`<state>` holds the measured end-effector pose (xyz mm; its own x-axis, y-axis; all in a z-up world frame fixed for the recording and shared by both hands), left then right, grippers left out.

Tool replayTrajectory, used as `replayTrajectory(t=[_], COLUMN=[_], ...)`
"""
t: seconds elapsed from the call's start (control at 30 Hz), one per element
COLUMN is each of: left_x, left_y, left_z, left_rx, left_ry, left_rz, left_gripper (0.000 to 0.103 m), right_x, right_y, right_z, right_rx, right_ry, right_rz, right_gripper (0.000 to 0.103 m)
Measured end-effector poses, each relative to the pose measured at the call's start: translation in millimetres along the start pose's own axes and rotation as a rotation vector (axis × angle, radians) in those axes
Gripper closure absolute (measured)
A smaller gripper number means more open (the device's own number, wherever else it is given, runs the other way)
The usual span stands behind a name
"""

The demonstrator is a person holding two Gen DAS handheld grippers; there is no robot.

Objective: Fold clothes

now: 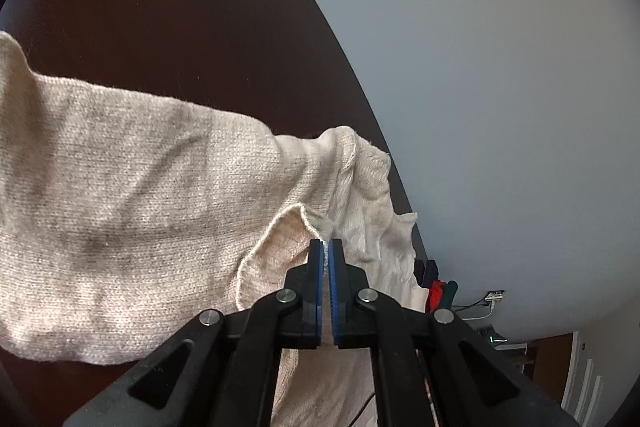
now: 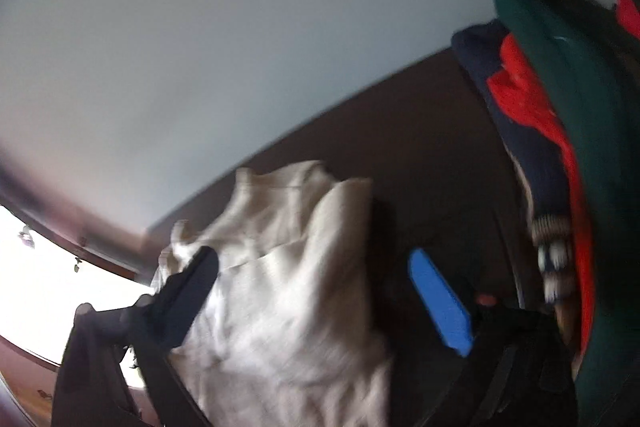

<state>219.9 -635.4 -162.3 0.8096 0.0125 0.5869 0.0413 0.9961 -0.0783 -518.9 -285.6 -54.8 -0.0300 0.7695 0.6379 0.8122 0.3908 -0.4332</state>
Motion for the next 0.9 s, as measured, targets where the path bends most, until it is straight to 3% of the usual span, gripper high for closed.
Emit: replayTrajectory(t=[0.03, 0.1, 0.13, 0.17, 0.2, 0.23, 0.37, 0.43, 0.5, 0.53, 0.6, 0.63, 0.67, 0.77, 0.9], left_x=[0, -1, -1, 0, 0, 3, 8, 2, -7, -7, -4, 0, 9, 39, 35], left_y=[0, -1, -1, -1, -1, -3, -6, -3, -2, -2, -1, -1, -3, -10, 8], left_z=[-1, -3, -4, -3, -2, 5, 25, 23, 13, 6, -4, -8, -10, -17, 1], left_rx=[0.000, -0.001, -0.002, -0.006, -0.013, -0.025, -0.077, -0.078, -0.048, -0.030, -0.004, 0.001, 0.001, 0.008, -0.051], left_ry=[0.000, -0.003, -0.002, 0.005, 0.013, 0.029, 0.080, 0.059, 0.030, 0.019, 0.005, 0.002, -0.005, -0.020, -0.003], left_rz=[-0.001, 0.000, 0.002, 0.004, 0.006, 0.010, 0.016, -0.002, -0.021, -0.022, -0.014, -0.006, 0.017, 0.099, 0.062], left_gripper=[0.100, 0.100, 0.100, 0.100, 0.100, 0.100, 0.100, 0.100, 0.100, 0.100, 0.100, 0.100, 0.100, 0.100, 0.100], right_x=[-10, -31, -37, -44, -50, -55, -46, -44, -53, -61, -67, -60, -51, -23, 5], right_y=[-3, -3, -3, -2, -2, -3, -18, -20, -21, -24, -28, -27, -25, -13, 20], right_z=[4, 6, 4, 3, 1, -2, -24, -31, -25, -19, -8, -3, 0, -4, -26], right_rx=[-0.011, -0.004, 0.010, 0.023, 0.037, 0.072, 0.305, 0.421, 0.447, 0.428, 0.385, 0.354, 0.323, 0.314, 0.302], right_ry=[-0.008, -0.022, -0.026, -0.030, -0.034, -0.008, 0.205, 0.315, 0.356, 0.367, 0.395, 0.396, 0.391, 0.351, 0.157], right_rz=[-0.031, -0.115, -0.133, -0.151, -0.169, -0.170, -0.045, -0.002, -0.015, -0.025, -0.013, 0.010, 0.043, 0.100, 0.115], right_gripper=[0.033, 0.034, 0.046, 0.066, 0.076, 0.093, 0.095, 0.095, 0.091, 0.084, 0.054, 0.031, 0.019, 0.018, 0.006])
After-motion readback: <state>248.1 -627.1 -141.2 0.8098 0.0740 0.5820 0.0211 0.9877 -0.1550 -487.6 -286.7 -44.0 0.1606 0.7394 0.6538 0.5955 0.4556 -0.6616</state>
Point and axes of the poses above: each gripper's, at about its wrist camera, not at the fingertips, and x roughly against the way its jaws point, z to its right, y to its underside, the point moved 4 cm from there along -x, roughly the way its jaws point, and after that the axes turned 3 degrees about -y, right-handed, at the moved point
